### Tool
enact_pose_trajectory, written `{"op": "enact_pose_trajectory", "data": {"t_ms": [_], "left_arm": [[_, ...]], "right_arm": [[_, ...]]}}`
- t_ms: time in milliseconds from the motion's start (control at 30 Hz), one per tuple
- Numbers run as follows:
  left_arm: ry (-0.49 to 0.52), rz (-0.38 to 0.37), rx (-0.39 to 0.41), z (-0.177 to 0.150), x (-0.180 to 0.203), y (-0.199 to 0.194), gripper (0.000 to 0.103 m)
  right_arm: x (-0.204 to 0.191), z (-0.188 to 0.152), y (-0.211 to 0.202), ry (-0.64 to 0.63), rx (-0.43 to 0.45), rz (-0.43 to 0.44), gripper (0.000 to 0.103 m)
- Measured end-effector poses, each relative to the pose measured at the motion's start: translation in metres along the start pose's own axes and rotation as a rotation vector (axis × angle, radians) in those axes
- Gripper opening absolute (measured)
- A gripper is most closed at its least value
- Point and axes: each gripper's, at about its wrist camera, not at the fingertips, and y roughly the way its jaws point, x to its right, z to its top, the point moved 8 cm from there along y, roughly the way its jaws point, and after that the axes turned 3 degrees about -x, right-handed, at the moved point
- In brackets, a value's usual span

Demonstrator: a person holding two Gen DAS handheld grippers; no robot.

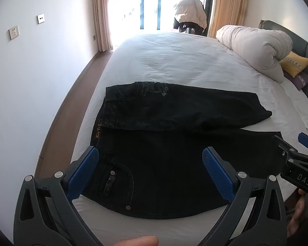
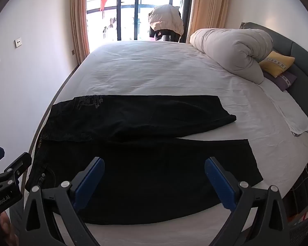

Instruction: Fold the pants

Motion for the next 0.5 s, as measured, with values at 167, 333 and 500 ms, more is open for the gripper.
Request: {"op": "enact_pose_trajectory", "data": {"t_ms": [167, 333, 500], "left_arm": [[0.0, 0.002, -0.001, -0.0003, -0.0017, 0.0013, 0.103], [0.0, 0.001, -0.001, 0.0004, -0.0019, 0.0016, 0.103], [0.001, 0.003, -0.002, 0.0004, -0.0016, 0.0012, 0.103]], "right_arm": [[-0.0007, -0.0006, 0.0004, 0.0, -0.001, 0.0, 0.101], [-0.0016, -0.0012, 0.0007, -0.001, -0.001, -0.001, 0.101], [-0.0022, -0.0019, 0.0012, 0.0, -0.002, 0.0, 0.101]]}}
